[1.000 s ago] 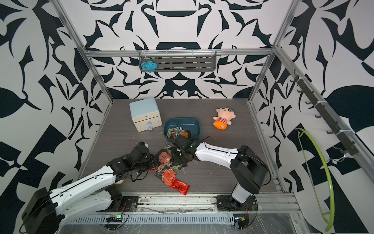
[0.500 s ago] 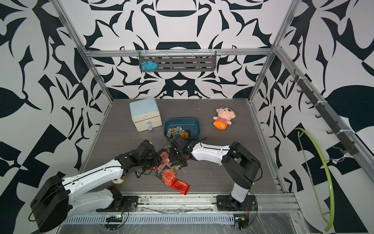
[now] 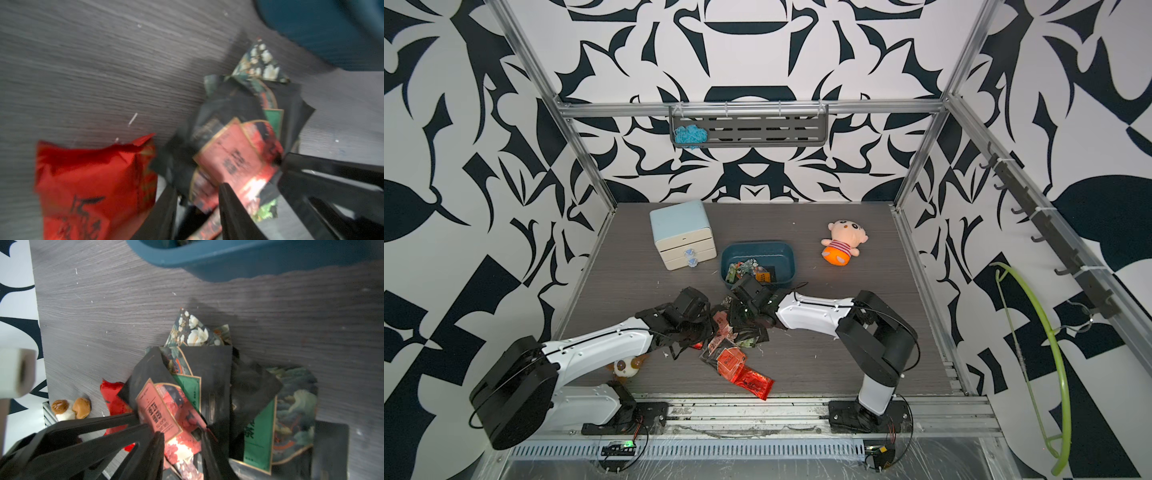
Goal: Put the tea bags into the storage box
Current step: Pick up the tea bag from the center of the board.
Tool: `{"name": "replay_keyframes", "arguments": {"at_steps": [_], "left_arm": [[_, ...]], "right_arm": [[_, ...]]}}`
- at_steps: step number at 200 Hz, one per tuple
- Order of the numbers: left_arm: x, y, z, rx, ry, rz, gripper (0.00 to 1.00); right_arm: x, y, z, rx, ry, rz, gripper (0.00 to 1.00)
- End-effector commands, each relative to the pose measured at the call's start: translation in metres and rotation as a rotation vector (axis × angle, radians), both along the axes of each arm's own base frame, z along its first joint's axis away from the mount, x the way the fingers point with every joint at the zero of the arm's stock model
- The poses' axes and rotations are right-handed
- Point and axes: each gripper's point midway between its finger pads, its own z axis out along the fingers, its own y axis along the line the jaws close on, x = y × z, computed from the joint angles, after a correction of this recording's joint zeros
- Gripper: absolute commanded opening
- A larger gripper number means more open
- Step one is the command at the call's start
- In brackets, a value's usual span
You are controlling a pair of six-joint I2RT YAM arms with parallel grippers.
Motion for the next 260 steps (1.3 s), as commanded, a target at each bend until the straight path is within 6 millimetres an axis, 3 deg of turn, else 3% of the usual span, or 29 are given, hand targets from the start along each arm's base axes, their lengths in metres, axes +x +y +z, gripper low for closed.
{"name": "replay_keyframes", "arguments": {"at_steps": [1,53,86,121,162,213,260], "left_arm": [[0.005,-0.004,0.001,-0.003,-0.003,-0.025,0.39],[0.007,-0.002,-0.005,0.017,0.013,-0.037,0.38],[0.009,-0.003,-0.005,0.019,0.011,-0.05,0.38],[0.012,-0.005,-0.005,0.013,0.017,-0.055,0.38],[0.014,-0.004,-0.007,0.021,0.022,-0.059,0.38],[0.02,-0.008,-0.007,0.017,0.028,-0.076,0.37],[0.023,-0.014,-0.009,0.012,0.038,-0.098,0.36]], "right_arm": [[0.01,0.003,0.005,0.006,-0.018,-0.036,0.35],[0.014,-0.013,0.002,-0.061,-0.035,-0.084,0.4],[0.018,-0.009,0.005,-0.047,-0.042,-0.083,0.4],[0.02,0.005,0.007,-0.004,-0.039,-0.059,0.35],[0.018,0.006,0.015,0.015,-0.045,-0.049,0.25],[0.017,0.004,0.032,0.033,-0.07,-0.037,0.2],[0.02,0.011,0.031,0.051,-0.074,-0.03,0.19]]}}
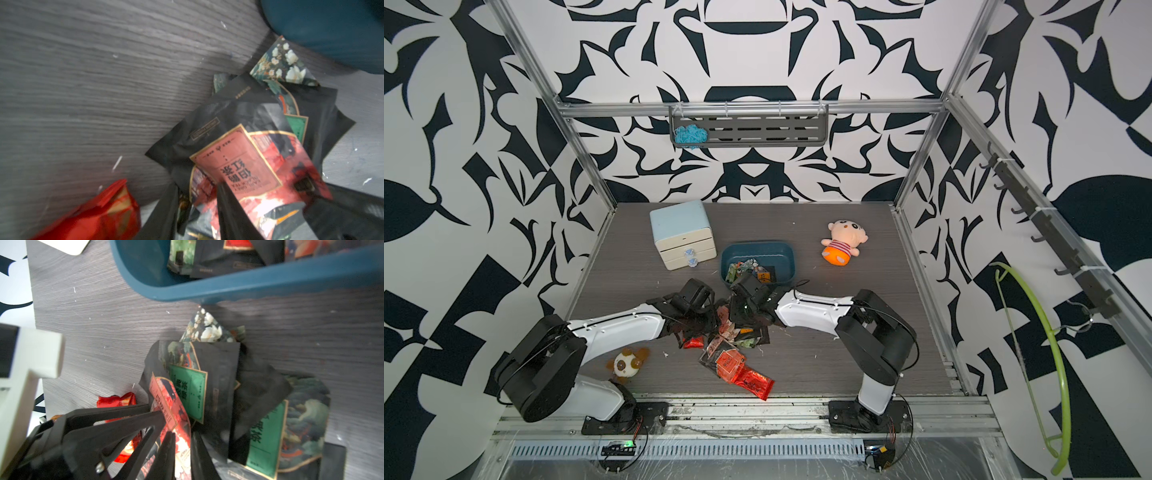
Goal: Put the tea bags into the storage box
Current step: Pick up the tea bag from the center of the board.
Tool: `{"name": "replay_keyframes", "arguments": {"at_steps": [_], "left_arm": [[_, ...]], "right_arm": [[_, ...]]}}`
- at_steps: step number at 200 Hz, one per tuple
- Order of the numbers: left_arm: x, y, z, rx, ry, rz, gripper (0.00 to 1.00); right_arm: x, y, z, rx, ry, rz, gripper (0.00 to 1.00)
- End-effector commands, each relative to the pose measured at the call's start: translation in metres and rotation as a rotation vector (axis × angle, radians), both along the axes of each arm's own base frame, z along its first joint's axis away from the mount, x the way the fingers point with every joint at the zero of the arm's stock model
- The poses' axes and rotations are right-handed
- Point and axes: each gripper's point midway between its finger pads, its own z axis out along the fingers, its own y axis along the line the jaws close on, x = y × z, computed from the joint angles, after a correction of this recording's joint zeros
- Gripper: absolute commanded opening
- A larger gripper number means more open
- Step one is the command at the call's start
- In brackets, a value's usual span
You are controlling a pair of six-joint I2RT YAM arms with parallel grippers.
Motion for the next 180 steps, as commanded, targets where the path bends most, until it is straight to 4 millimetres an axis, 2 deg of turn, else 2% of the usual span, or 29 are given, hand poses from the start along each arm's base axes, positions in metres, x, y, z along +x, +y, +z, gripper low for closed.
{"name": "replay_keyframes", "arguments": {"at_steps": [1,39,68,94,127,155,180], "left_arm": [[0.003,-0.006,0.002,-0.01,0.009,-0.03,0.36],[0.004,-0.008,0.001,-0.011,0.008,-0.044,0.36],[0.005,-0.008,0.002,-0.009,0.007,-0.048,0.35],[0.006,-0.008,0.005,-0.011,-0.003,-0.053,0.35],[0.011,-0.008,0.02,-0.024,-0.05,-0.06,0.35],[0.016,-0.005,0.039,-0.007,-0.1,-0.067,0.35],[0.022,0.009,0.055,0.051,-0.158,-0.04,0.37]], "right_arm": [[0.009,0.013,0.025,0.06,-0.049,0.014,0.19],[0.012,0.019,0.011,0.059,-0.031,0.011,0.24],[0.015,0.024,0.008,0.072,-0.031,0.009,0.24],[0.019,0.023,0.007,0.066,-0.036,0.003,0.16],[0.023,0.014,0.018,0.024,-0.072,-0.003,0.0],[0.025,0.003,0.038,-0.018,-0.121,-0.001,0.0],[0.024,-0.007,0.066,-0.052,-0.177,0.025,0.0]]}}
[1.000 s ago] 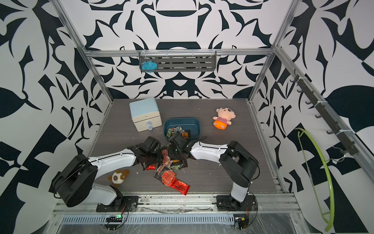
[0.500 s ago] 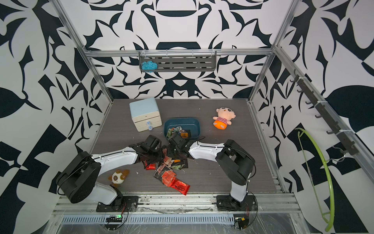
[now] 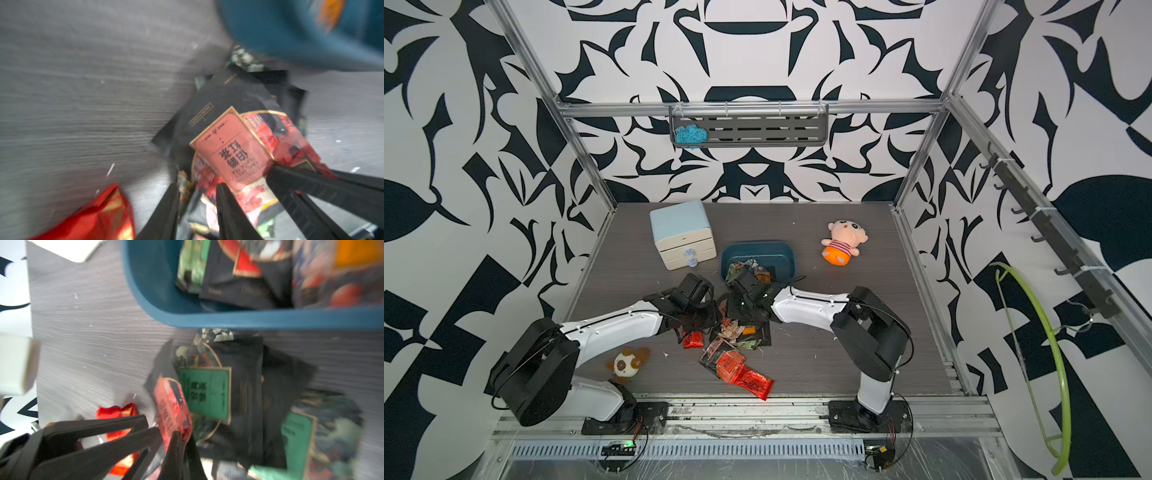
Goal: Put the tea bags into the storage box
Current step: Pick up the tea bag from the center of the board, then place the tea bag in the storage box.
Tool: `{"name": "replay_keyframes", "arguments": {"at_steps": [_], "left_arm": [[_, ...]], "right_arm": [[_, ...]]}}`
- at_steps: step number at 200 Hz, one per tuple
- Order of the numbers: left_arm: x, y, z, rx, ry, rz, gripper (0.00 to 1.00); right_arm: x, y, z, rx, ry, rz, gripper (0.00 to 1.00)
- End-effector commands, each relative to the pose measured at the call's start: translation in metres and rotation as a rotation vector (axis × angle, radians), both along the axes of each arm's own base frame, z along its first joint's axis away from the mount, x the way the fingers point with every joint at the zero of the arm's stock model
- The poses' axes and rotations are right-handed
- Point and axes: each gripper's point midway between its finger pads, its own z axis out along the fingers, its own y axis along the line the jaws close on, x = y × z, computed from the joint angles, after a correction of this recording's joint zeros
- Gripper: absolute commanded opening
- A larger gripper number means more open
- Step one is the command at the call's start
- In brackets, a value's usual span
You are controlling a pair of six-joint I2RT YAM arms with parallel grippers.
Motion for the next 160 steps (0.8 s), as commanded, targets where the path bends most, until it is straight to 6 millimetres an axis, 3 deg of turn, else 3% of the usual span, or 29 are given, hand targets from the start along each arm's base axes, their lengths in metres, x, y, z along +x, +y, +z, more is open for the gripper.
{"name": "replay_keyframes", "arguments": {"at_steps": [1,38,40,70,92,118,160], "left_arm": [[0.008,0.015,0.022,0.062,-0.069,0.016,0.37],[0.014,0.037,0.036,0.131,-0.129,0.064,0.41],[0.014,0.037,0.044,0.117,-0.15,0.068,0.41],[0.015,0.046,0.06,0.099,-0.206,0.106,0.43],[0.015,0.053,0.066,0.088,-0.239,0.147,0.44],[0.013,0.058,0.066,0.058,-0.252,0.175,0.45],[0.012,0.055,0.06,0.043,-0.22,0.177,0.47]], "right_arm": [[0.01,-0.009,0.052,-0.018,-0.116,0.016,0.0],[0.008,-0.031,0.092,-0.063,-0.202,0.021,0.0],[0.008,-0.032,0.094,-0.065,-0.206,0.021,0.0],[0.026,-0.059,0.12,-0.069,-0.255,-0.052,0.0],[0.056,-0.081,0.122,0.003,-0.224,-0.168,0.0],[0.094,-0.094,0.117,0.123,-0.203,-0.258,0.0],[0.134,-0.094,0.103,0.163,-0.165,-0.271,0.0]]}}
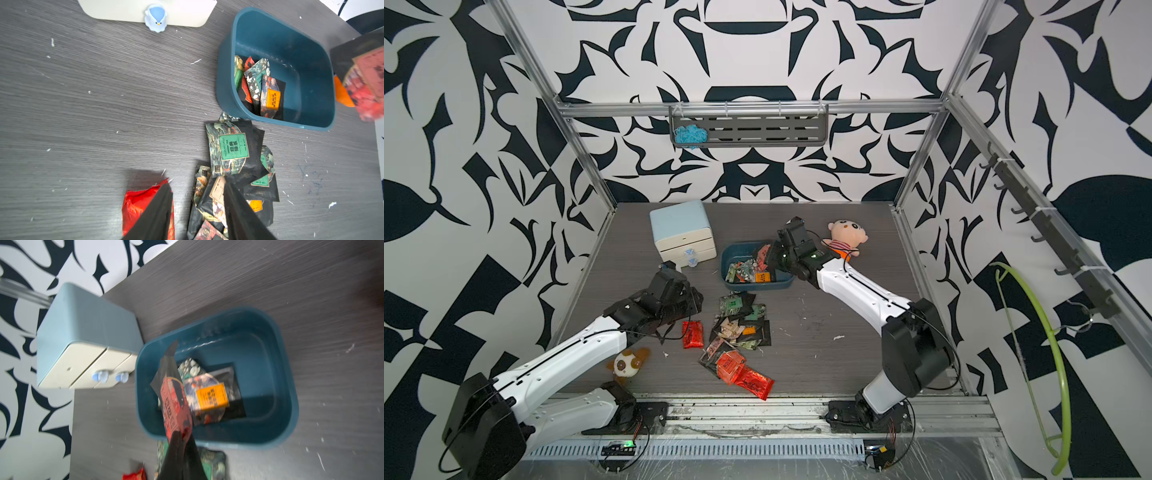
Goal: Put the tea bags into the storage box
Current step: Place the tea bag in the storage box.
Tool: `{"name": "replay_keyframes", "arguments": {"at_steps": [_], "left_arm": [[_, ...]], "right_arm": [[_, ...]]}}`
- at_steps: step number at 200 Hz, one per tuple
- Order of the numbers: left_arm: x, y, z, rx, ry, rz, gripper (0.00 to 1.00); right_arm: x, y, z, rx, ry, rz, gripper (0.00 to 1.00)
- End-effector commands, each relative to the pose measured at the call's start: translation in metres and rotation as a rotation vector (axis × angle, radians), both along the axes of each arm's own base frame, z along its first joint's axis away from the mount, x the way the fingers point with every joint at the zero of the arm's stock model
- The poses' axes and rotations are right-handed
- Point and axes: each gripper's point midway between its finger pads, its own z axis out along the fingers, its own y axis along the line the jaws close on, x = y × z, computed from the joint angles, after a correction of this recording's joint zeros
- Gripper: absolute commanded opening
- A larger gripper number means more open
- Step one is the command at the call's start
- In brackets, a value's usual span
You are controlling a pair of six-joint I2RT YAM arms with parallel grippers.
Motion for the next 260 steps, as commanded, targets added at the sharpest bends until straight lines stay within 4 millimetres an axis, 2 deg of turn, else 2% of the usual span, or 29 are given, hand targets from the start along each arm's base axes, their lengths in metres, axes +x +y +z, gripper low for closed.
{"name": "replay_keyframes", "arguments": {"at_steps": [1,32,78,86,111,143,169,194,214,233,260], "left_arm": [[-0.003,0.002,-0.009,0.001,0.029,0.012,0.47],[-0.003,-0.003,-0.019,-0.007,0.067,0.005,0.47],[-0.001,-0.008,-0.025,-0.006,0.097,-0.005,0.47],[-0.001,-0.008,-0.025,-0.005,0.098,-0.006,0.47],[-0.001,-0.008,-0.027,0.003,0.104,-0.01,0.47],[-0.001,-0.007,-0.03,0.022,0.124,-0.01,0.48],[-0.004,-0.015,-0.028,-0.002,0.139,-0.057,0.48],[-0.013,-0.025,-0.027,-0.036,0.17,-0.129,0.47],[-0.024,-0.037,-0.026,-0.082,0.205,-0.204,0.47],[-0.038,-0.047,-0.03,-0.129,0.245,-0.277,0.46],[-0.057,-0.045,-0.044,-0.136,0.308,-0.308,0.43]], "right_arm": [[0.017,0.02,0.017,0.085,-0.031,0.041,0.0],[0.028,0.025,-0.012,0.061,0.048,0.054,0.0],[0.036,0.015,-0.047,-0.029,0.121,0.039,0.0],[0.036,0.012,-0.051,-0.051,0.133,0.039,0.03],[0.034,0.001,-0.05,-0.13,0.138,0.041,0.15],[0.025,-0.022,-0.026,-0.237,0.096,0.035,0.38],[0.005,-0.039,-0.002,-0.278,0.047,0.043,0.43],[-0.026,-0.038,0.013,-0.243,-0.004,0.088,0.45],[-0.058,-0.028,0.019,-0.224,-0.038,0.145,0.46],[-0.093,-0.009,0.016,-0.2,-0.056,0.23,0.48],[-0.139,0.017,-0.002,-0.175,-0.048,0.323,0.49]]}}
